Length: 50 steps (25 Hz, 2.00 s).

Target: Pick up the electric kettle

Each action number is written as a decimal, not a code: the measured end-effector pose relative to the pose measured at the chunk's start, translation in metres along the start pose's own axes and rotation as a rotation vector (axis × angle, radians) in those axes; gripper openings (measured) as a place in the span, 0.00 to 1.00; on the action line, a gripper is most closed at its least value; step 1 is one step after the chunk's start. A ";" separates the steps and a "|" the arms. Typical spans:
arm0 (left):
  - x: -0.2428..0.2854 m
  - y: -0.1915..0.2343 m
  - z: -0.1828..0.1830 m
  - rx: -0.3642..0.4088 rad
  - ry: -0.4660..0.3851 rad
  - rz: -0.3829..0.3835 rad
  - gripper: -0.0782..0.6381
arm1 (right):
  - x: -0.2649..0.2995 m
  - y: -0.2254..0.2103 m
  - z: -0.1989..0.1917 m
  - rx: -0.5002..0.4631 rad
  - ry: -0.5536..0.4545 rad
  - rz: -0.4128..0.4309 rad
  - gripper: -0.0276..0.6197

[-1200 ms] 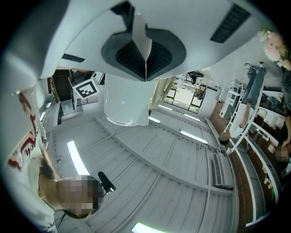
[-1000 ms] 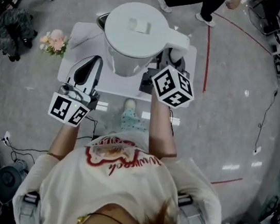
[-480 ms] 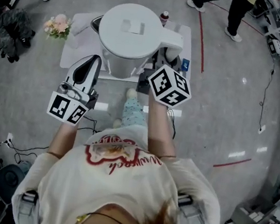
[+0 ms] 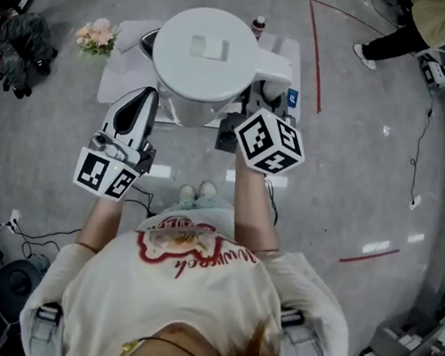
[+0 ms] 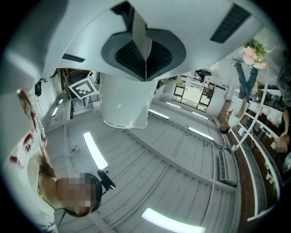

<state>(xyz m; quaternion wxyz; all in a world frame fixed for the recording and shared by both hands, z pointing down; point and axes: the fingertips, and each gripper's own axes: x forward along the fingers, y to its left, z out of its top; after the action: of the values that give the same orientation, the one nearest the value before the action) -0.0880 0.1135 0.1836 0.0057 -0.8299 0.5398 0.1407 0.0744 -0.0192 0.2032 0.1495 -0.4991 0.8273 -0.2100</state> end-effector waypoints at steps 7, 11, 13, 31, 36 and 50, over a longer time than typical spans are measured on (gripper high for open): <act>-0.015 -0.018 -0.011 0.001 0.017 0.013 0.13 | -0.027 -0.010 -0.011 0.022 0.018 -0.005 0.14; -0.026 -0.038 -0.017 -0.006 0.028 0.022 0.13 | -0.052 -0.018 -0.012 0.008 0.018 -0.005 0.14; -0.031 -0.052 -0.016 -0.004 0.023 0.026 0.13 | -0.066 -0.019 -0.007 -0.001 0.008 0.000 0.14; -0.099 -0.172 -0.001 -0.003 0.013 0.029 0.13 | -0.197 -0.021 0.025 -0.026 -0.020 0.021 0.14; -0.105 -0.167 0.009 -0.003 0.010 0.010 0.13 | -0.201 -0.012 0.021 0.006 -0.031 0.014 0.14; -0.116 -0.154 0.018 -0.072 -0.026 0.028 0.13 | -0.205 -0.001 0.007 -0.047 -0.010 0.025 0.14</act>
<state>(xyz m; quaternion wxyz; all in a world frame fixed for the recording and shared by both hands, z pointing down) 0.0023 0.2847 0.1726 -0.0194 -0.8201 0.5458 0.1708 0.1726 0.1612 0.2053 0.1443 -0.4933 0.8374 -0.1860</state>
